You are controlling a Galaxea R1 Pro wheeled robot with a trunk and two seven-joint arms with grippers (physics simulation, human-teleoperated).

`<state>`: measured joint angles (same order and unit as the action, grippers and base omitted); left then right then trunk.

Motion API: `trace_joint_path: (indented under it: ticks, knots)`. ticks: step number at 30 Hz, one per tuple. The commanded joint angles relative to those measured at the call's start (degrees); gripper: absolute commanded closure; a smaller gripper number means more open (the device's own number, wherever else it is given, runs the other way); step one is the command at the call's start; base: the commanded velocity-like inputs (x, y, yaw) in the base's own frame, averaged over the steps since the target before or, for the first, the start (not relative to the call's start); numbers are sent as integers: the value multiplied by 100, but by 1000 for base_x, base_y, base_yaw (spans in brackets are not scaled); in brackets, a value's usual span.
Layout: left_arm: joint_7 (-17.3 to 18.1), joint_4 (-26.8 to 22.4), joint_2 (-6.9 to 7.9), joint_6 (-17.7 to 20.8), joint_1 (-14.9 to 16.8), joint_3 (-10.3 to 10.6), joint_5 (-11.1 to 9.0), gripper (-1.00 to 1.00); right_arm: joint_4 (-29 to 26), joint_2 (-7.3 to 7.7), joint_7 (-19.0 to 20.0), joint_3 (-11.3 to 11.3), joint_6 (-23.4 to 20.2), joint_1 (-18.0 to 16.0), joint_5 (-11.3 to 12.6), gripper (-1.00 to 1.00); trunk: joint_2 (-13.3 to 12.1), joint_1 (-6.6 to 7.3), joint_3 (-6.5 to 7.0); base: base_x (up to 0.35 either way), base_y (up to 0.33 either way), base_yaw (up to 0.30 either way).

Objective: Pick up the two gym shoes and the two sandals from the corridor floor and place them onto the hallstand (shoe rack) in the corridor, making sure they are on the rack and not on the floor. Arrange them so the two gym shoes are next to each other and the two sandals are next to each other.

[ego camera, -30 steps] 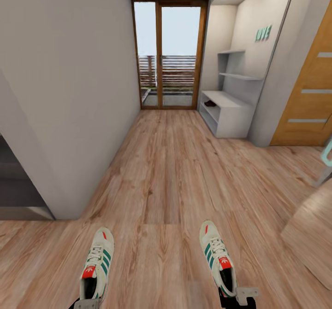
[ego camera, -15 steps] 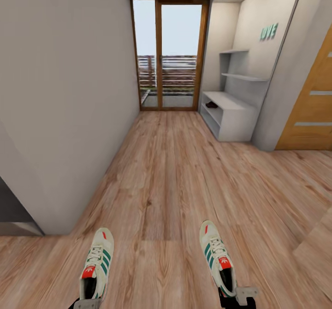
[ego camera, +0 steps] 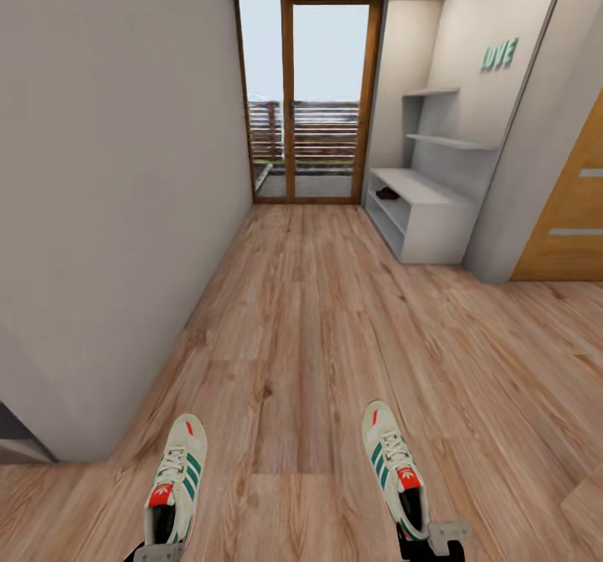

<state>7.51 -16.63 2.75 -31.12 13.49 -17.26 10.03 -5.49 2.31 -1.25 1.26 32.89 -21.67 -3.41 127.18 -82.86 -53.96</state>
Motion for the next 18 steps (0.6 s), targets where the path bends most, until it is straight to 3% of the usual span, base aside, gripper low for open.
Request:
trace_joint_path:
  ticks: [1,18]
  knots:
    - [31,4,-3,-19,5,-51,52,100,4,1,-14,15,16,-4,-37,100,2,-2,-5,339,0,0]
    - [31,7,-3,-17,5,-57,52,100,4,6,-16,24,16,-4,-37,100,2,-2,-5,339,0,0]
